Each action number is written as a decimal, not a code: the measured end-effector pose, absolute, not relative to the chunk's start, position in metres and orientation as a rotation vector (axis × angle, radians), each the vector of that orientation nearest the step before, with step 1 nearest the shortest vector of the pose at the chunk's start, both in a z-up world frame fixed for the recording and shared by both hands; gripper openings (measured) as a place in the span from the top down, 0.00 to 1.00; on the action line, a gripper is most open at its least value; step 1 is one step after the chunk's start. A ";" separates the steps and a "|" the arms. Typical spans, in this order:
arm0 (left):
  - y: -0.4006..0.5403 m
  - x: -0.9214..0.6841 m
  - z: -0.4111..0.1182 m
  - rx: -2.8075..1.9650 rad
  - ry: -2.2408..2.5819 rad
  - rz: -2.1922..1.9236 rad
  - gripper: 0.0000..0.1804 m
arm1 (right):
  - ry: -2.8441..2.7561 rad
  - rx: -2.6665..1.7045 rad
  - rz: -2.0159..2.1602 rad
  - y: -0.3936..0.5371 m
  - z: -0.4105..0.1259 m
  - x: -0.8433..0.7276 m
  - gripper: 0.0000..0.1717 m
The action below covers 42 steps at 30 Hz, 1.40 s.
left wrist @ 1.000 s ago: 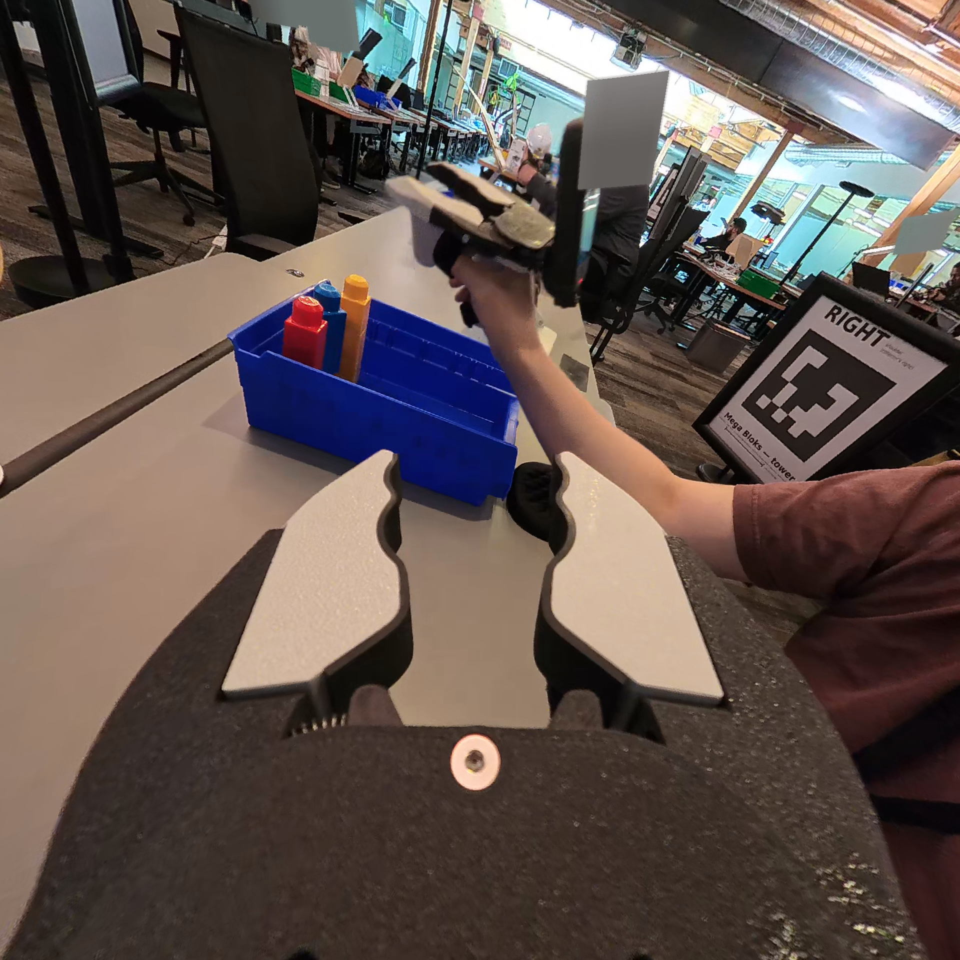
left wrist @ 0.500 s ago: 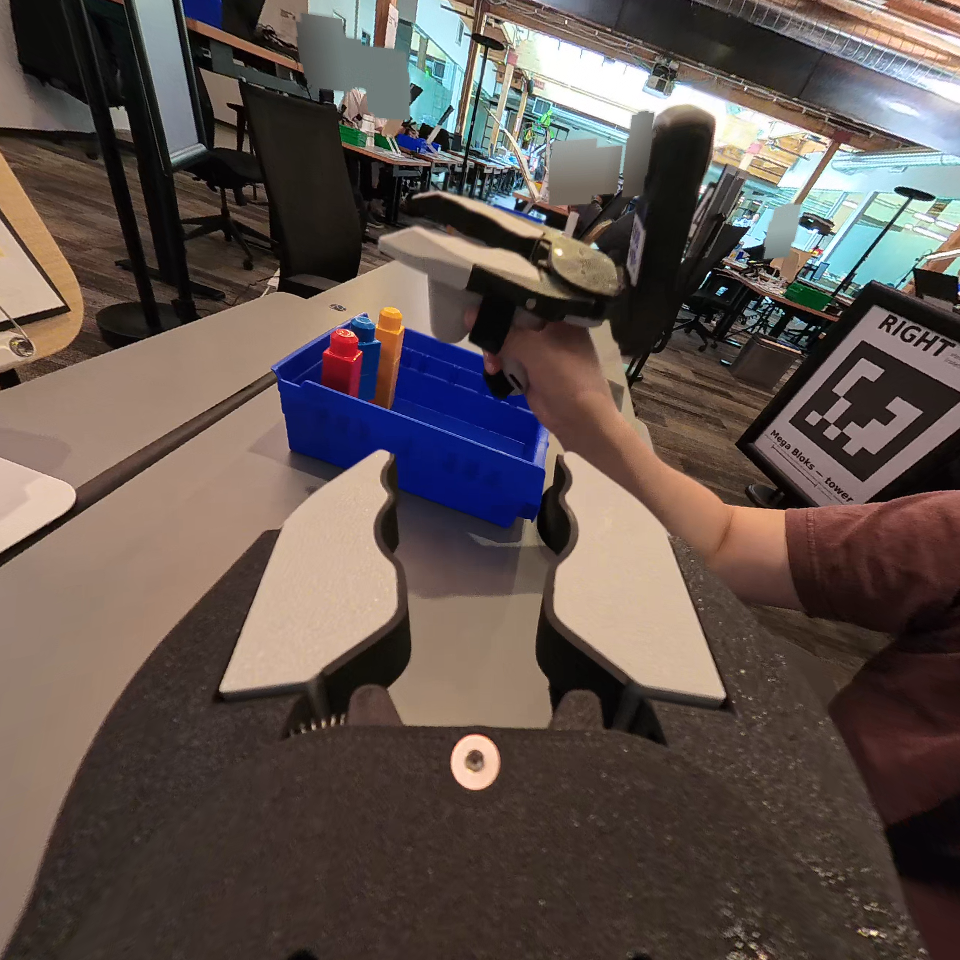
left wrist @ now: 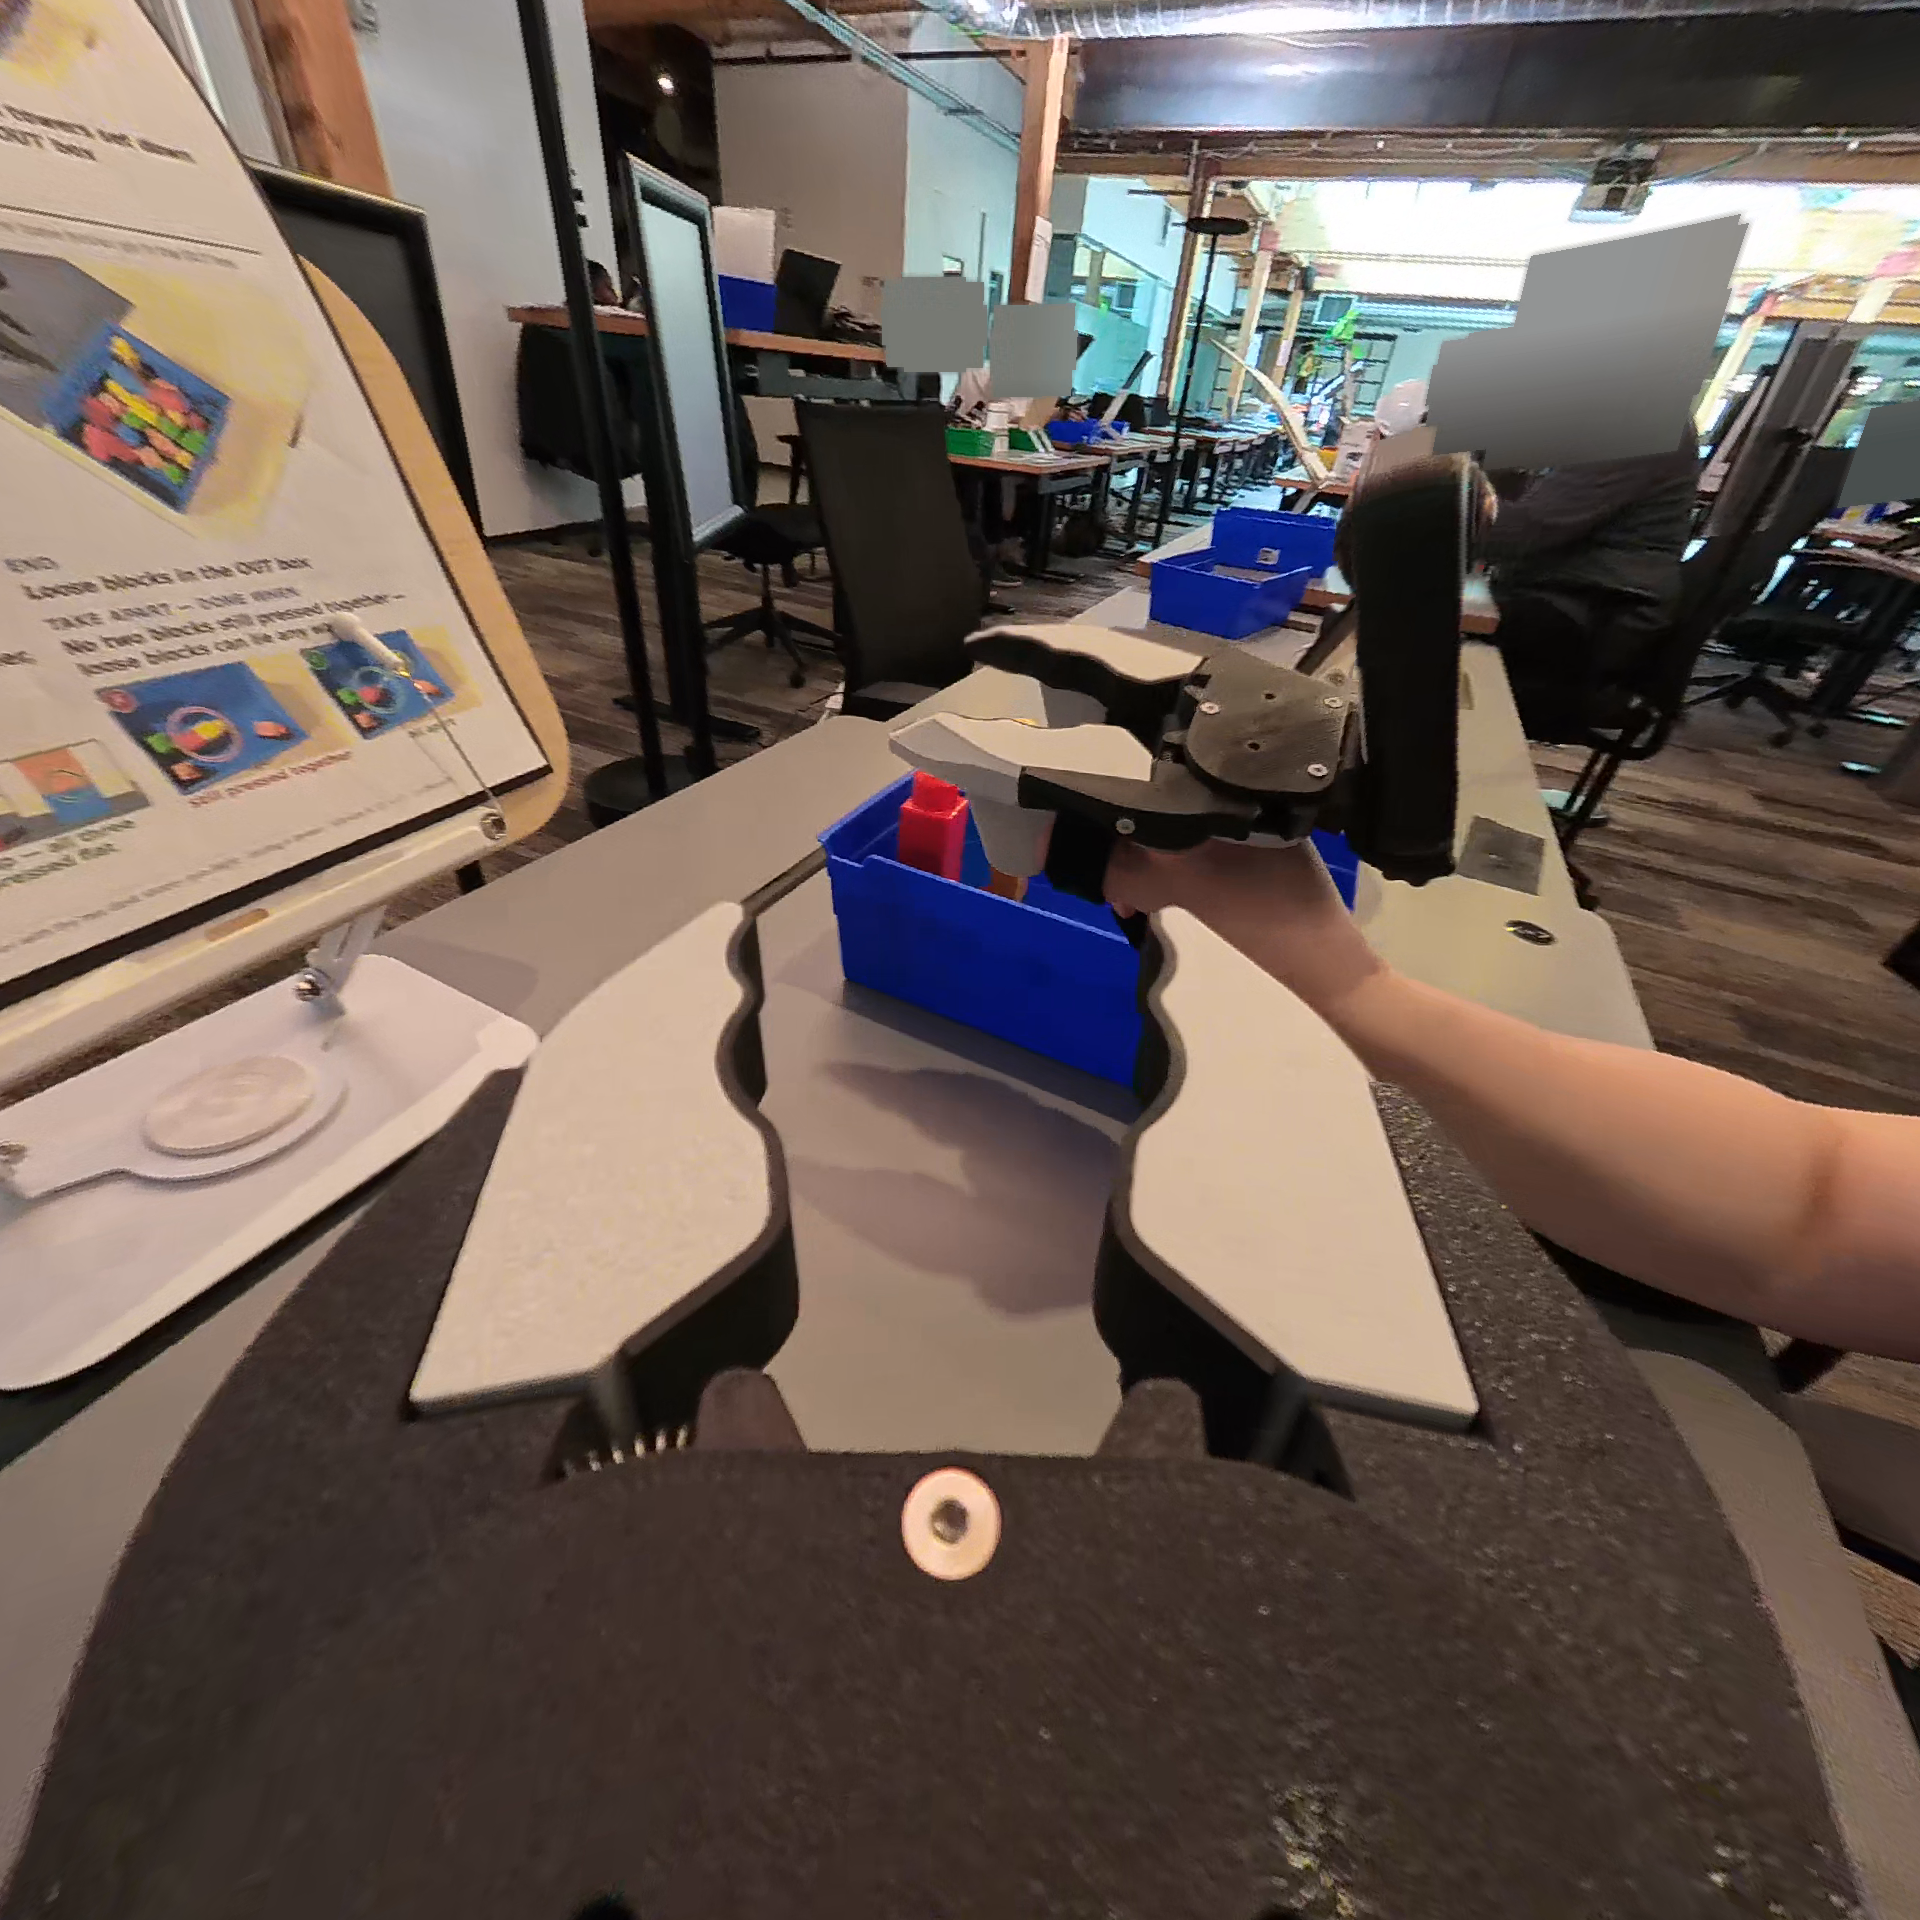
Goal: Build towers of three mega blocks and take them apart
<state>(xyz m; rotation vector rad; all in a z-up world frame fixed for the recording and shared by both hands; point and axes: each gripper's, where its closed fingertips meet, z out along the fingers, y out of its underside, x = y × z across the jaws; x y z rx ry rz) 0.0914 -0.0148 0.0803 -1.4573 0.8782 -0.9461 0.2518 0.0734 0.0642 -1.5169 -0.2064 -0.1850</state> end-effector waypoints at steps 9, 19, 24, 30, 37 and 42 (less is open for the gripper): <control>0.006 0.087 0.061 -1.557 0.837 -0.761 0.55 | -0.152 -1.562 -0.172 0.083 0.051 0.263 0.63; 0.015 0.084 0.053 -1.590 0.792 -0.700 0.56 | -0.145 -1.556 -0.151 0.084 0.049 0.265 0.65; 0.022 0.077 0.053 -1.597 0.749 -0.663 0.56 | -0.156 -1.538 -0.143 0.082 0.053 0.262 0.68; 0.021 0.080 0.051 -1.603 0.762 -0.667 0.57 | -0.165 -1.528 -0.146 0.082 0.054 0.263 0.73; 0.019 0.083 0.047 -1.608 0.785 -0.651 0.57 | -0.165 -1.540 -0.135 0.084 0.050 0.262 0.71; 0.020 0.083 0.047 -1.609 0.783 -0.647 0.57 | -0.164 -1.548 -0.127 0.085 0.049 0.262 0.71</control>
